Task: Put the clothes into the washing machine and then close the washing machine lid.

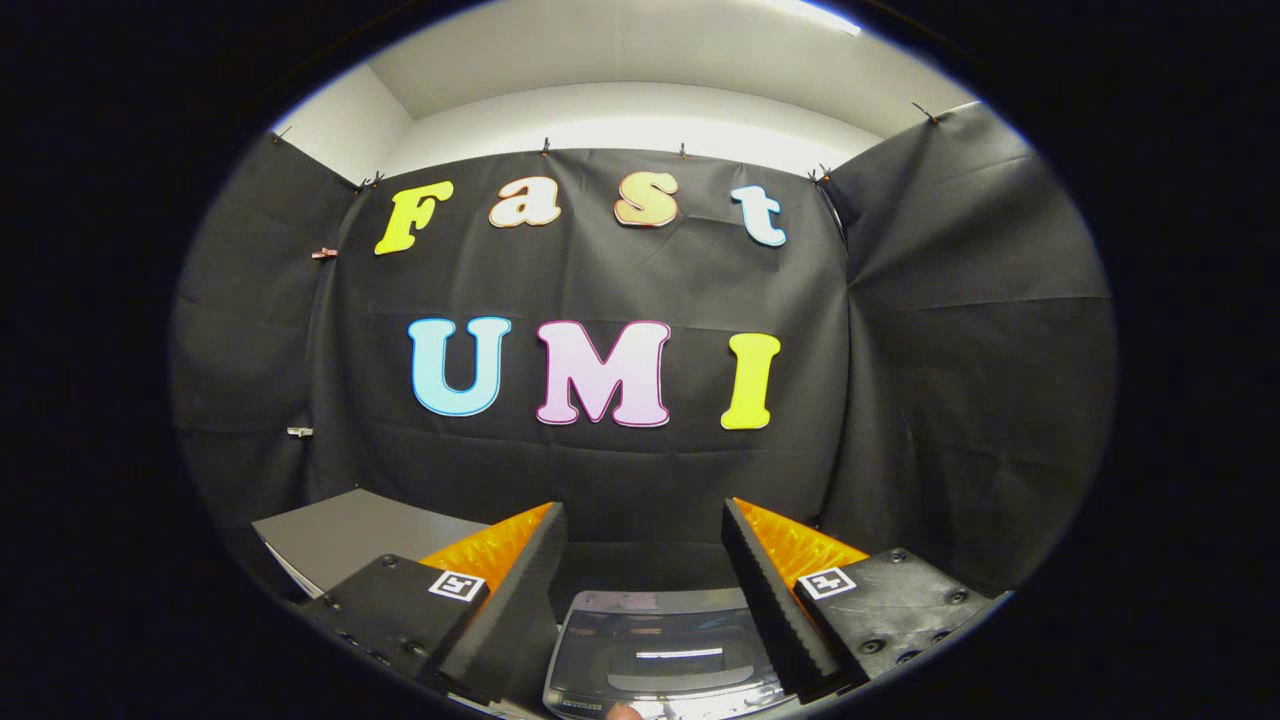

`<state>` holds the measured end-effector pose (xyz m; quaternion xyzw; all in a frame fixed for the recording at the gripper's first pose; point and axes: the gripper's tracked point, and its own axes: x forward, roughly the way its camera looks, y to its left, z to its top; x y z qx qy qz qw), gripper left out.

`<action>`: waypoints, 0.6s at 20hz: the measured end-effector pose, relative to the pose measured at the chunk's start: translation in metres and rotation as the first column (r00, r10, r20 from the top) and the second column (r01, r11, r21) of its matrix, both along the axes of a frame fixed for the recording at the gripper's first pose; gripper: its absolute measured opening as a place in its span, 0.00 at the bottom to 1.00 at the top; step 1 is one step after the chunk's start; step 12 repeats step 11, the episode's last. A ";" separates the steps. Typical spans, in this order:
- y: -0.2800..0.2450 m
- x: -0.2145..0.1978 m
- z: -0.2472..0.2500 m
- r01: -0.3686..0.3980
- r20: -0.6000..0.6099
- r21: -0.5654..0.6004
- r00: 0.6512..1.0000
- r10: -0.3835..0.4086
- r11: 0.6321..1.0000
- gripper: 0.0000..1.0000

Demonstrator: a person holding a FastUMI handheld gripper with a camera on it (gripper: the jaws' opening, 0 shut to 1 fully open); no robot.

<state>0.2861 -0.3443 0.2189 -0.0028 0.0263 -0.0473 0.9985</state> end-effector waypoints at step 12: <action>-0.001 0.000 0.001 -0.008 -0.002 -0.003 1.000 0.008 1.000 0.98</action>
